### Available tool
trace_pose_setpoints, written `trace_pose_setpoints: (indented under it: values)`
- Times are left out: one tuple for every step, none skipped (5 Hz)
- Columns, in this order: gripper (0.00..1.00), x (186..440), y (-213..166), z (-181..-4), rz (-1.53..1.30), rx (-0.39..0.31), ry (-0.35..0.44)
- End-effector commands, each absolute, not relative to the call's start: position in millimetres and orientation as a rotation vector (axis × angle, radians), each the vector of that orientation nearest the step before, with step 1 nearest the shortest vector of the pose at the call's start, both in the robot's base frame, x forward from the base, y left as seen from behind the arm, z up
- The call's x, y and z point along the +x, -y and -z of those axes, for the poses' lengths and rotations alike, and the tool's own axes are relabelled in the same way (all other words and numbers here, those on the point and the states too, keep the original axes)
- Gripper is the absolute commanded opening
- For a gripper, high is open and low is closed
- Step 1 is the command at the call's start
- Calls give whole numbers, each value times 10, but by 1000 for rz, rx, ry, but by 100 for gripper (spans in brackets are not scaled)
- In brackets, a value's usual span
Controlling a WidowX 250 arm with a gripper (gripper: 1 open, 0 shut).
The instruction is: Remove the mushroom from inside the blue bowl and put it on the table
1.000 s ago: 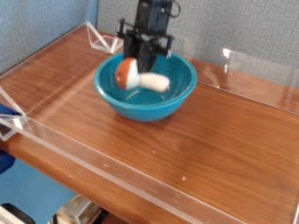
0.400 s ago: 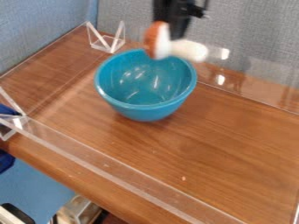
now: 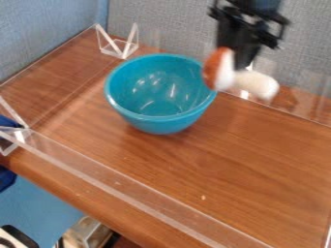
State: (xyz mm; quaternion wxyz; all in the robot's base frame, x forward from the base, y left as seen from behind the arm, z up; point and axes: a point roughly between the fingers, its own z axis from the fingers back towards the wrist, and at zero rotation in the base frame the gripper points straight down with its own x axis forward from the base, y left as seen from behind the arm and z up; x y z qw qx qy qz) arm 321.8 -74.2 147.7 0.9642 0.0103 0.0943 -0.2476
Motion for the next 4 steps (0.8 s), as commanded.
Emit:
trace_pose_setpoints:
  values:
    - [0,3183,976,-1433,572,12,-173]
    - [0,3103,653,-1553,534,29,-168]
    - [0,3072,457,-1489,573,26,-169]
    - [0,3132,570,-1321,655,9,-177]
